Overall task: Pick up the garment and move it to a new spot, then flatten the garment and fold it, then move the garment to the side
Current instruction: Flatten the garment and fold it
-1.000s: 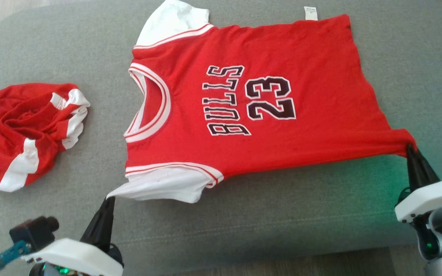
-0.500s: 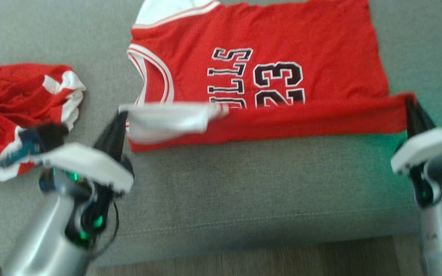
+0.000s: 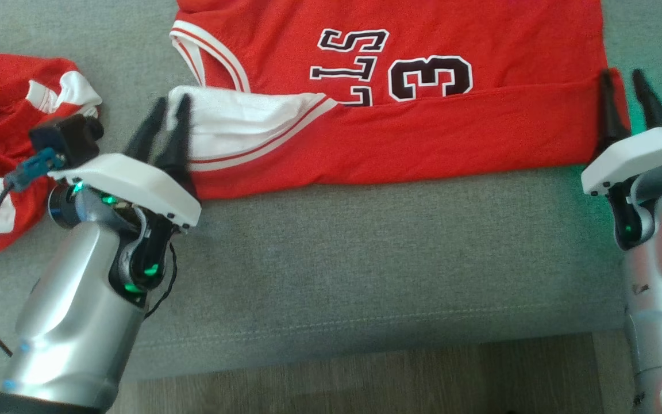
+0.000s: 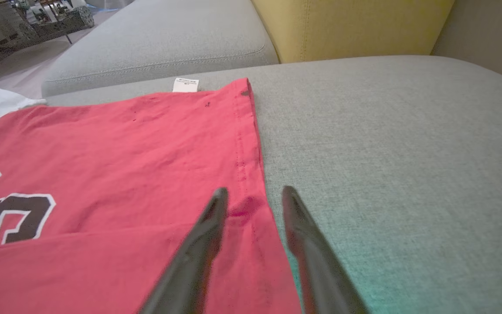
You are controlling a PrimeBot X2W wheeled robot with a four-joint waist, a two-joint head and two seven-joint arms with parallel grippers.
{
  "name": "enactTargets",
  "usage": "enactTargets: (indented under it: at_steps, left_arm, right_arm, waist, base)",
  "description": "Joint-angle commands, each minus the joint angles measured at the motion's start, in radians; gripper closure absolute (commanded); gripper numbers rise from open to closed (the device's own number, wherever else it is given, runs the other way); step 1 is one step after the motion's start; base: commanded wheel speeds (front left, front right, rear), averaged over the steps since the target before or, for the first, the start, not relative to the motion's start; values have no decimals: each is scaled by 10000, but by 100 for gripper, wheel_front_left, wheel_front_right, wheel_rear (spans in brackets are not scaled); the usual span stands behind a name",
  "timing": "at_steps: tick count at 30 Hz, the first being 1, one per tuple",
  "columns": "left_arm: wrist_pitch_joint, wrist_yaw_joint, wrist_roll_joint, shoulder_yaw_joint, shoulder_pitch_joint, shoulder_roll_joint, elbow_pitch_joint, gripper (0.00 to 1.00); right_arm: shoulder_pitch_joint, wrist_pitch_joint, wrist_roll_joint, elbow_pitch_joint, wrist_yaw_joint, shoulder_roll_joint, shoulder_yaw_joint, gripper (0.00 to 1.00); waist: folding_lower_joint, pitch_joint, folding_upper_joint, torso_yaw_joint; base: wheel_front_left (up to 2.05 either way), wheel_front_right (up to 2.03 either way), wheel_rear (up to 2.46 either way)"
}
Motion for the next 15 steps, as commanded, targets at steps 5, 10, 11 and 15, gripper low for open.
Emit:
enactTargets:
  at_steps: [5, 10, 11, 15]
  left_arm:
    - [-1004, -45, 530, 287, 156, 304, -427, 0]
    - [-1416, 668, 1113, 53, 1427, 468, -1003, 0]
    - [-1385, 834, 1203, -21, 1706, 507, -1078, 0]
    - [-1229, 1363, 1334, -145, 2521, 599, -1170, 0]
  right_arm:
    - [99, -791, 571, -475, -4, -113, 451, 0]
    - [1017, -1069, 981, -1352, -4, 6, 526, 0]
    - [1220, -1087, 1022, -1540, -4, 53, 585, 0]
    - [1880, -1044, 1144, -2169, -4, 285, 745, 0]
  waist:
    - [0, -154, 0, -110]
    - [0, -542, 0, -184]
    - [0, -623, 0, -199]
    - [0, -879, 0, -268]
  base:
    - [0, 0, 0]
    - [0, 0, 0]
    - [0, 0, 0]
    - [0, 0, 0]
